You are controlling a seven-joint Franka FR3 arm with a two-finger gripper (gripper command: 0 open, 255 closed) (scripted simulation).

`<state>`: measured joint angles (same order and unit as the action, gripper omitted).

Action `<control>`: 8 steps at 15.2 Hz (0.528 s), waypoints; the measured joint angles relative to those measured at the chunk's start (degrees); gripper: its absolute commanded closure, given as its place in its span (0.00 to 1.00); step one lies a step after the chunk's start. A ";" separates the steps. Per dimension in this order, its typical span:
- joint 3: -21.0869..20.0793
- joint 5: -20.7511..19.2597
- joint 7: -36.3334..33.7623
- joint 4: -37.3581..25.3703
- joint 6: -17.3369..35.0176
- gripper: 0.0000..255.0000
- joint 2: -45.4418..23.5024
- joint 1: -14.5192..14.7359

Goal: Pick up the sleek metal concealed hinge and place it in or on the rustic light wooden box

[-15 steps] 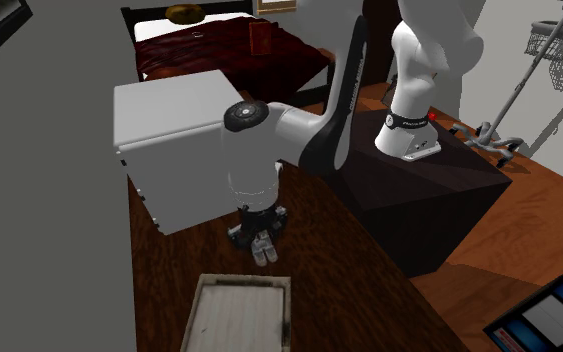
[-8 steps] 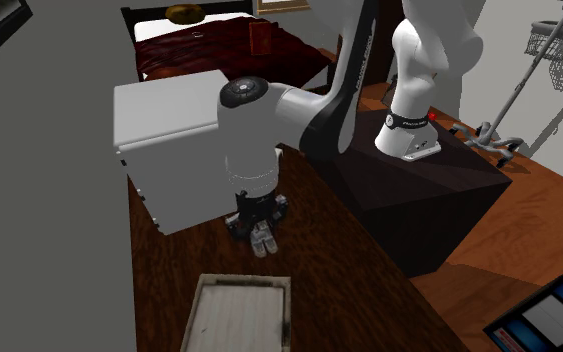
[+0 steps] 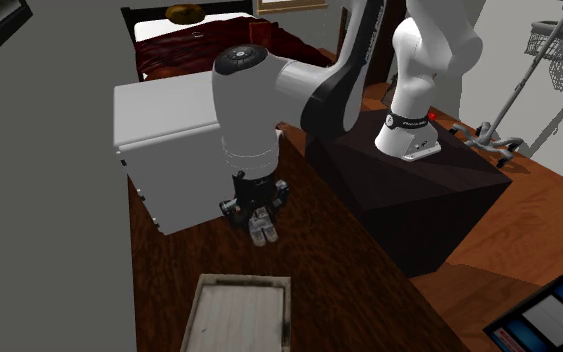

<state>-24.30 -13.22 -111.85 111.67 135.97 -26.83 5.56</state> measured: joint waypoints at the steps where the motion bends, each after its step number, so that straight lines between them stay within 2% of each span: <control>1: -0.14 0.22 0.15 -0.26 -0.56 1.00 0.32 -0.09; 6: -1.00 1.66 1.14 -0.52 -3.15 1.00 2.84 -0.88; 8: -0.97 1.13 -0.02 -3.46 -4.66 1.00 1.29 0.46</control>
<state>-25.26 -12.10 -111.87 108.21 131.31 -25.55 6.02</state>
